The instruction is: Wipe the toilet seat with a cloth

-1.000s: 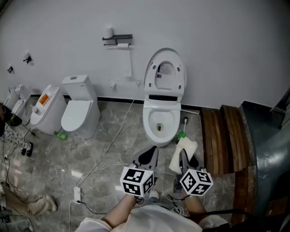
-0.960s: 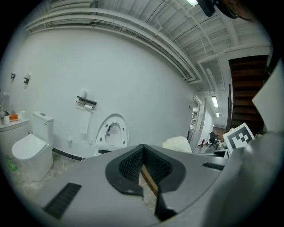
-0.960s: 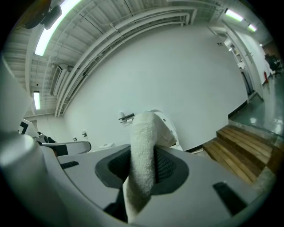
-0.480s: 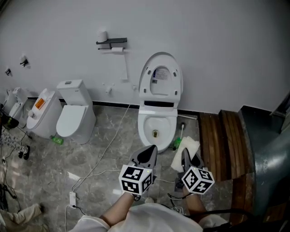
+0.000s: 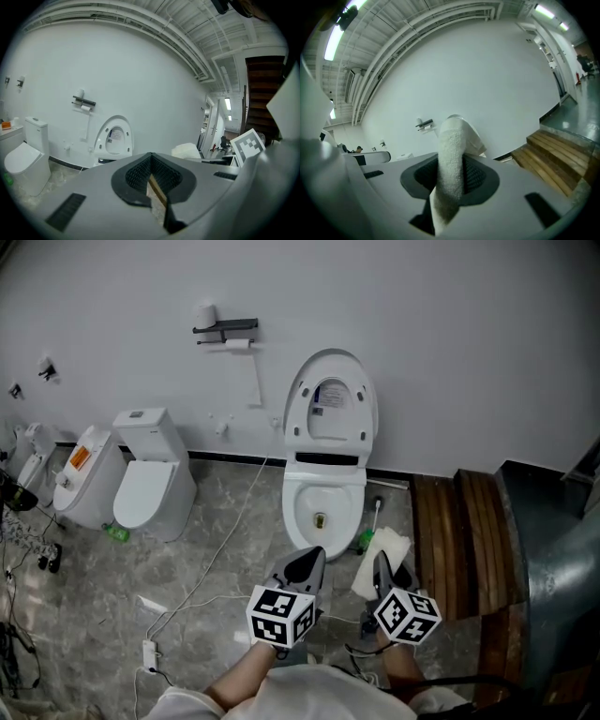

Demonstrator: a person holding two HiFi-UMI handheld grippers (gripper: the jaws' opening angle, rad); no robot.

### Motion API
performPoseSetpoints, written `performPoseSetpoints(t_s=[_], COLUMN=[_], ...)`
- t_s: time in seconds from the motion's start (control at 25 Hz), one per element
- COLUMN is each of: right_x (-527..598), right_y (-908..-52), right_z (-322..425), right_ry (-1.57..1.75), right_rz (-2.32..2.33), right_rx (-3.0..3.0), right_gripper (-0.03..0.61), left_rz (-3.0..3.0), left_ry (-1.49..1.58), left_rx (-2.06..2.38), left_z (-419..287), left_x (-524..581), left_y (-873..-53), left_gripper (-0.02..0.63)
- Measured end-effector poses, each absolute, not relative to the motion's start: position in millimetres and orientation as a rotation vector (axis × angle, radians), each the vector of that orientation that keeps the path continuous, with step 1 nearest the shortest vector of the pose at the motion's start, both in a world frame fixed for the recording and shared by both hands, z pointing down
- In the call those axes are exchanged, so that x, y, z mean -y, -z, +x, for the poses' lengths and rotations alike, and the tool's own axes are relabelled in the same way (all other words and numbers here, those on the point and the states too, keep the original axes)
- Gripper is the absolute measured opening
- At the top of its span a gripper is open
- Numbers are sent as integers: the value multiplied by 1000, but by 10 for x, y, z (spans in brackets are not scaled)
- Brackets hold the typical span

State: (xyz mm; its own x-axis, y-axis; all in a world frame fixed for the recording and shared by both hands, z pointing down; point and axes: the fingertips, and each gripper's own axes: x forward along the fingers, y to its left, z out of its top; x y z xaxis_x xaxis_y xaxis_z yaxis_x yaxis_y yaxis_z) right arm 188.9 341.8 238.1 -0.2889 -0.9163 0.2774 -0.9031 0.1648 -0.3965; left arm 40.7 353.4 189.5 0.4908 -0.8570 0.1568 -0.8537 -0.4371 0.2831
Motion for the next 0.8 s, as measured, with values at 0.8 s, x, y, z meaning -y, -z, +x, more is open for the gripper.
performPoseSetpoints(t_s=[0.8], right_x=[-1606], right_y=[-2485], right_z=[1480], right_ry=[788], right_rz=[-1914], right_rx=[-2353], right_gripper=[100], left_rz=[2455], left_ry=[-77], left_rx=[1331], left_z=[202], left_x=[-1576], left_y=[-1979], left_gripper=[-5])
